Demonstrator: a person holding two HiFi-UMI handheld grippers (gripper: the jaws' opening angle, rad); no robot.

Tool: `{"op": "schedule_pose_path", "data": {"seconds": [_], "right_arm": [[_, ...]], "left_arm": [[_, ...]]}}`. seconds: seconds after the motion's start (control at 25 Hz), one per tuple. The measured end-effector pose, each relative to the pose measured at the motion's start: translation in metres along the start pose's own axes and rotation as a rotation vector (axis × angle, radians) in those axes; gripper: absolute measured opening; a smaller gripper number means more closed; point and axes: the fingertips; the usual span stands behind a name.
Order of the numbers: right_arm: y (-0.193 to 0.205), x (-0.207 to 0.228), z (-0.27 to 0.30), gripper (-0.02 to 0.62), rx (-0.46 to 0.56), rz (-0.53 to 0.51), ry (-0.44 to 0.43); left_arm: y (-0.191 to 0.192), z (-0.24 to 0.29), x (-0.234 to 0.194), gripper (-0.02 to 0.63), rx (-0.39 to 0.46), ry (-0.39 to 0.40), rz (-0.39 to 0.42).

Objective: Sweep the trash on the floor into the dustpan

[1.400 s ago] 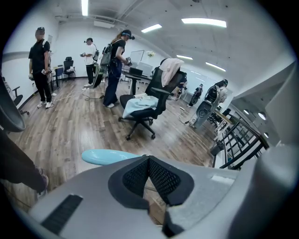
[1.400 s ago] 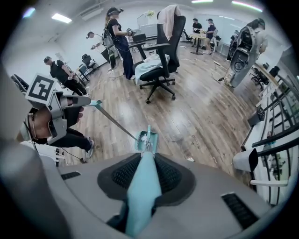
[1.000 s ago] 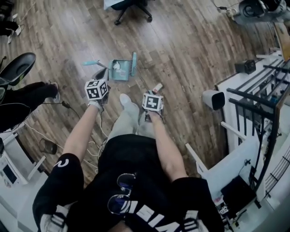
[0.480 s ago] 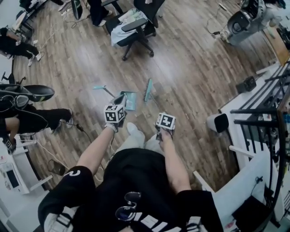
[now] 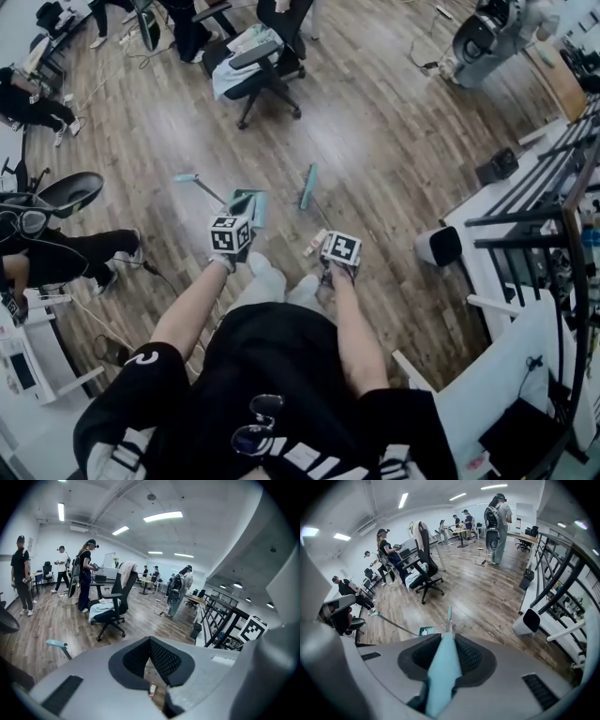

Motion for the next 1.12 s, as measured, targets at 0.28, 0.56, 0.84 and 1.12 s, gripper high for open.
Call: {"op": "schedule_pose_path", "data": {"seconds": [0.28, 0.56, 0.84, 1.12], "right_arm": [[0.074, 0.084, -0.024, 0.083, -0.151, 0.069, 0.171], [0.133, 0.136, -0.038, 0.083, -0.218, 0.13, 0.292], [0.187, 0.13, -0.021, 0.084, -0.285, 0.189, 0.322], [0.214, 0.094, 0.004, 0.084, -0.391, 0.19, 0.396]], "left_arm": [[0.024, 0.008, 0.039, -0.003, -0.039, 0.034, 0.041], [0.048, 0.023, 0.068, -0.003, -0.097, 0.083, 0.074], [0.066, 0.036, 0.058, -0.003, -0.15, 0.126, 0.073], [0.073, 0.044, 0.004, -0.003, -0.214, 0.135, 0.066]]}}
Point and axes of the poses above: the fingertips, and each gripper's own axes: z forward along the fingers, x to its right, y out of its underside, and after that the axes turned 15 degrees about -z, right-handed
